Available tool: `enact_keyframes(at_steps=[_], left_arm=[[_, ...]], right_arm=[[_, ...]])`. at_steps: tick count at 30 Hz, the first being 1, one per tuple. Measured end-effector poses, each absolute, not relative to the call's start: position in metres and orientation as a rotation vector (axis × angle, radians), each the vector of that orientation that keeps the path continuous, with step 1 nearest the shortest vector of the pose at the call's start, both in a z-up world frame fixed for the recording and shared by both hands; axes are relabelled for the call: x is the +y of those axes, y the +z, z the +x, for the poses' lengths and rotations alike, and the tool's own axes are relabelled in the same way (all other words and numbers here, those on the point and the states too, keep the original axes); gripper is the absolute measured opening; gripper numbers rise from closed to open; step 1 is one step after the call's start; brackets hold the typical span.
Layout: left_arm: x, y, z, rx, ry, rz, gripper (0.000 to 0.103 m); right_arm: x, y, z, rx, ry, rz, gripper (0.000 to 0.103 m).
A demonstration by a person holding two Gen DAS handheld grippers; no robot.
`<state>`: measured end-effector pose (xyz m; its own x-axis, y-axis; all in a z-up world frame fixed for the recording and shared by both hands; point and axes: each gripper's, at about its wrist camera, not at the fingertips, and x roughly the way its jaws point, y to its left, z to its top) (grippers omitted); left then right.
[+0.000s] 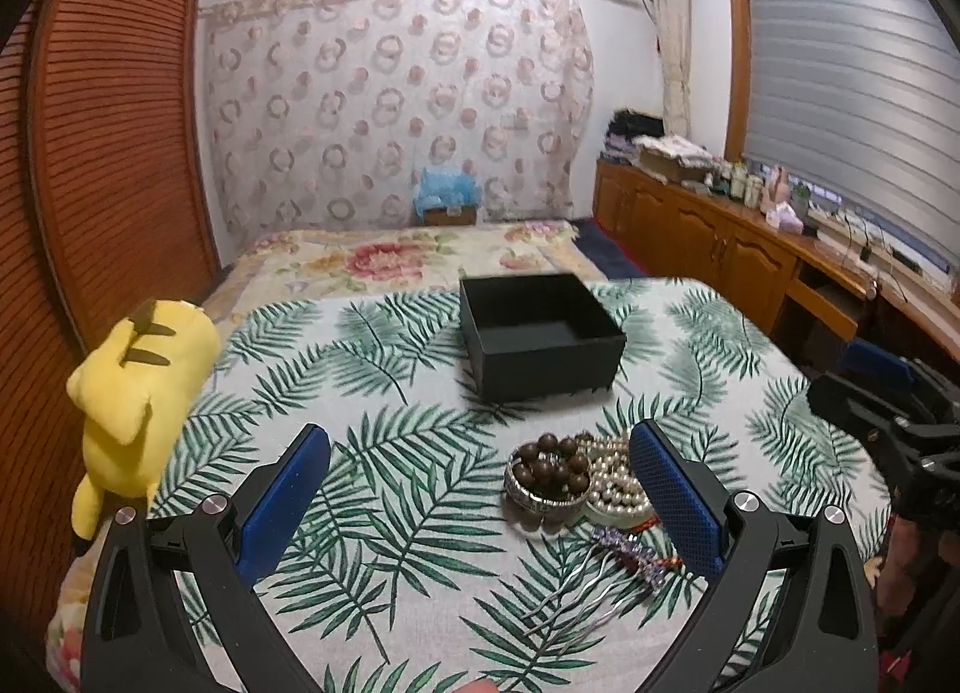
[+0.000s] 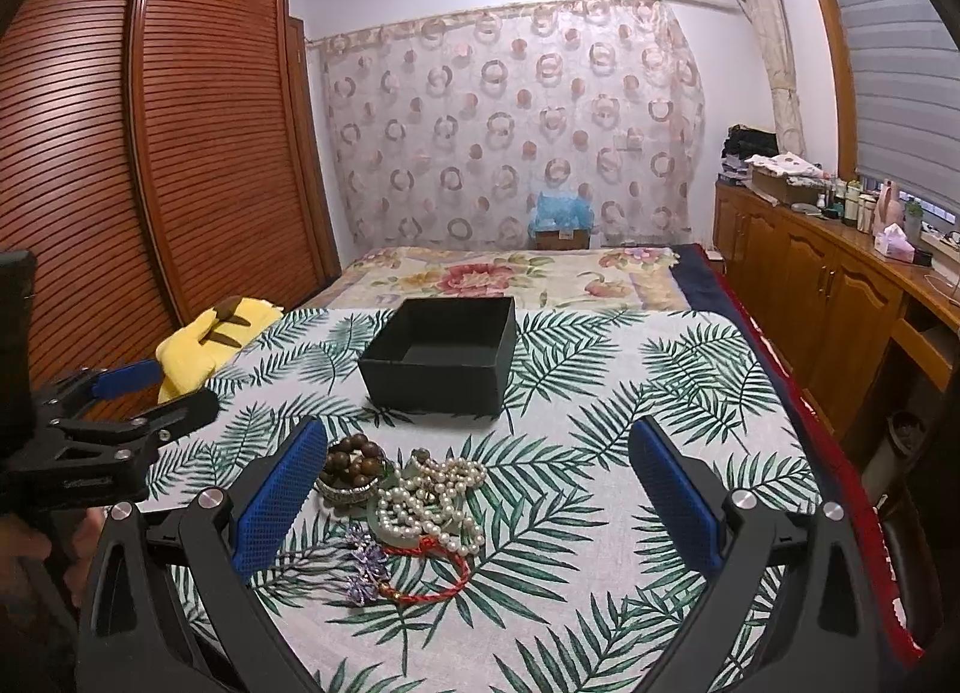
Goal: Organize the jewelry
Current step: 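Grasp the silver bangle with the left tool while the right tool grasps the purple flower hairpin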
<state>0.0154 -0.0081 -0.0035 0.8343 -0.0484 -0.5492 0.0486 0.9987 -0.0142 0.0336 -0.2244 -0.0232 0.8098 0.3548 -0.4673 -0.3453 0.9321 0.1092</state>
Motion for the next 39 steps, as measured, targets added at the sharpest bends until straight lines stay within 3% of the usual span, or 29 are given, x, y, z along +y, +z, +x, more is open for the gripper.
enact_keyframes(at_steps=[12,17,25,32,36,39], left_arm=[[-0.014,-0.055,0.062,0.735,-0.177,0.048,0.097],[-0.021,-0.070,0.077,0.786,-0.223,0.068,0.095],[-0.035,-0.093,0.102,0.900,-0.298,0.100,0.076],[-0.039,-0.104,0.112,0.926,-0.314,0.120,0.072],[-0.042,-0.104,0.114,0.924,-0.318,0.139,0.057],[-0.040,-0.103,0.111,0.920,-0.324,0.143,0.057]], right_arm=[[-0.231,-0.052,0.047,0.600,0.436,-0.030,0.098],[-0.232,-0.064,0.050,0.633,0.446,-0.067,0.089],[-0.238,-0.074,0.056,0.673,0.462,-0.072,0.088],[-0.233,-0.085,0.061,0.725,0.509,-0.079,0.074],[-0.228,-0.088,0.058,0.733,0.532,-0.095,0.069],[-0.227,-0.090,0.058,0.742,0.541,-0.102,0.064]])
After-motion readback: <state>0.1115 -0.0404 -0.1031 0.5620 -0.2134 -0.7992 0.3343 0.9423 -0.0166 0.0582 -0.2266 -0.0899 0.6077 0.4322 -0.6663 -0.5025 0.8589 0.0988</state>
